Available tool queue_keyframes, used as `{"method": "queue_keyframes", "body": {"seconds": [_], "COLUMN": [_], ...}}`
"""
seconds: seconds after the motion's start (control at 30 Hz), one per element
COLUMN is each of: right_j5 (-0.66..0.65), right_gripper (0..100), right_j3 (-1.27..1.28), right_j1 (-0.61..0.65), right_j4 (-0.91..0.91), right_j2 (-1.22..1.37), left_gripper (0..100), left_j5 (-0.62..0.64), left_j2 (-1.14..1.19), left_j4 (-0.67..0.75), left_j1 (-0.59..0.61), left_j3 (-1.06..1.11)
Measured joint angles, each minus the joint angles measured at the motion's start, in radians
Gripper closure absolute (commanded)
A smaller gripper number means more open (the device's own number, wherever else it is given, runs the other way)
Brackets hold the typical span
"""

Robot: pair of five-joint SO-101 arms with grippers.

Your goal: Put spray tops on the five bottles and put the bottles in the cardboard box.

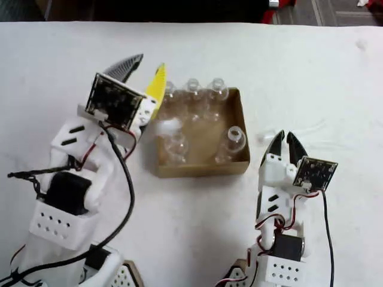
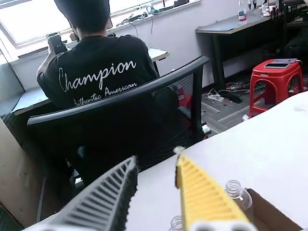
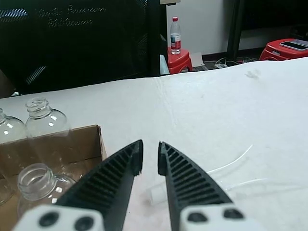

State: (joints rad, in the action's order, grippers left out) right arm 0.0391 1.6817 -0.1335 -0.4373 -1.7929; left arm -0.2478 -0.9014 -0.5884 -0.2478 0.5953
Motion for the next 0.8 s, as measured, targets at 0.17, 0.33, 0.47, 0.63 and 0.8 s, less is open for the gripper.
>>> {"method": "queue_keyframes", "body": {"seconds": [0.17,0.33,0.47,0.63,0.8], "right_j5": [0.000,0.000,0.000,0.000,0.000], "right_gripper": [96.0,96.0,96.0,96.0,96.0], "right_j3": [0.000,0.000,0.000,0.000,0.000], "right_j1": [0.000,0.000,0.000,0.000,0.000], "right_j4": [0.000,0.000,0.000,0.000,0.000], "right_j2": [0.000,0.000,0.000,0.000,0.000], "left_gripper": [97,96,96,96,96], "left_j5": [0.003,0.006,0.009,0.009,0.009], "left_j2": [0.000,-0.002,-0.002,-0.002,-0.002], "left_j4": [-0.008,-0.026,-0.097,-0.112,-0.112], "left_j1": [-0.054,-0.038,0.075,0.155,0.163], "left_j3": [0.000,0.000,0.000,0.087,0.176]}}
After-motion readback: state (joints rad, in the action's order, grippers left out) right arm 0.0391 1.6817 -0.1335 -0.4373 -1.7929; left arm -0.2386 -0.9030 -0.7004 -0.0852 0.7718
